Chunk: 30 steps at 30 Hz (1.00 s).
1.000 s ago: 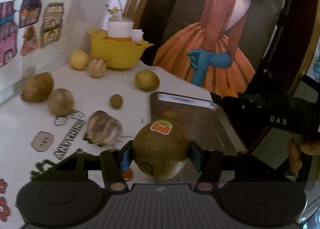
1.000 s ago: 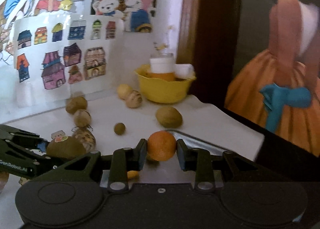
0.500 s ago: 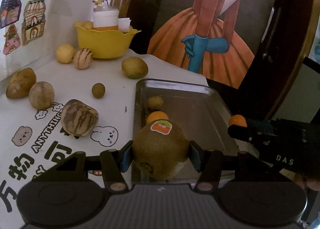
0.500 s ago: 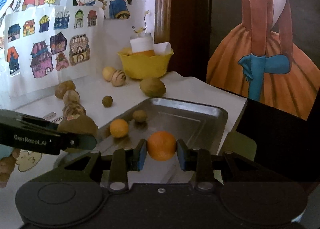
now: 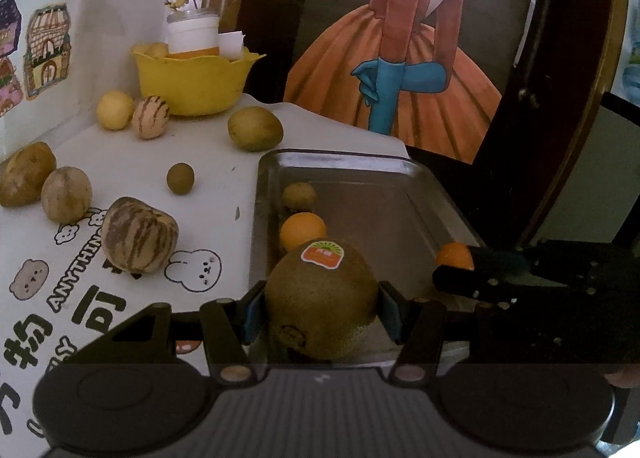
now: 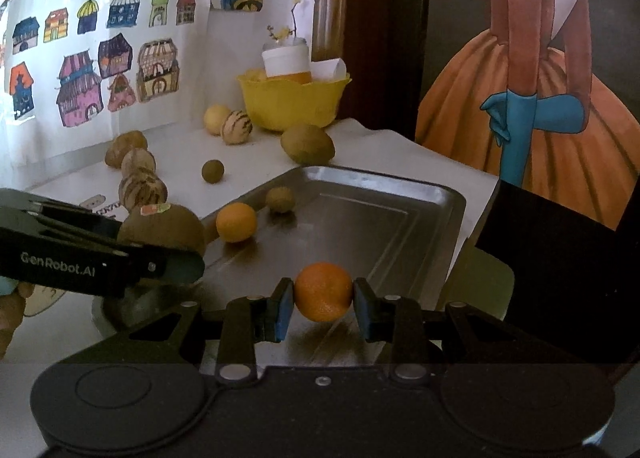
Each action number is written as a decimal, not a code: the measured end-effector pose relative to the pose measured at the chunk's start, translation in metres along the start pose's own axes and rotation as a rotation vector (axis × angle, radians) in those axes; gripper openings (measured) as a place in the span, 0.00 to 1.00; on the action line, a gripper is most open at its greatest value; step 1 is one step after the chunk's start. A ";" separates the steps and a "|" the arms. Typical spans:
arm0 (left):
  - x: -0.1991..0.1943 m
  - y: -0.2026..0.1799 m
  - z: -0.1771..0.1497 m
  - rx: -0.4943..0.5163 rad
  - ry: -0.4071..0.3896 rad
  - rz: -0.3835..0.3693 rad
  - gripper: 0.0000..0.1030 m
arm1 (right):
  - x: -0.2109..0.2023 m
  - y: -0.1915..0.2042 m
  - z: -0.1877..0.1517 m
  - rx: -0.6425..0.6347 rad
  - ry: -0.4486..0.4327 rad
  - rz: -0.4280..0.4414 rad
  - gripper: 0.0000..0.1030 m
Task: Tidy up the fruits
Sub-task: 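Lower the kiwi into the tray with the left tool while the right tool releases the orange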
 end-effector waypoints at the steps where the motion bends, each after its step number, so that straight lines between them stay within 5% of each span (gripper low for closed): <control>1: 0.000 0.000 0.000 0.004 -0.002 0.002 0.60 | 0.001 0.001 -0.001 -0.001 0.008 -0.002 0.33; 21: 0.001 -0.002 -0.006 0.112 -0.020 0.056 0.60 | 0.003 0.014 -0.005 -0.100 0.010 -0.060 0.34; 30: -0.001 0.004 -0.002 0.076 0.003 0.039 0.68 | 0.000 0.016 -0.006 -0.118 0.023 -0.069 0.35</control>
Point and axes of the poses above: each gripper's, at about its wrist camera, not at the fingertips, and x roughly the way its jaws point, y to its left, z to its top, the point moved 7 cm from there along x, roughly the way its jaws point, and after that the axes turned 15 degrees about -x, right-handed, at the moved point
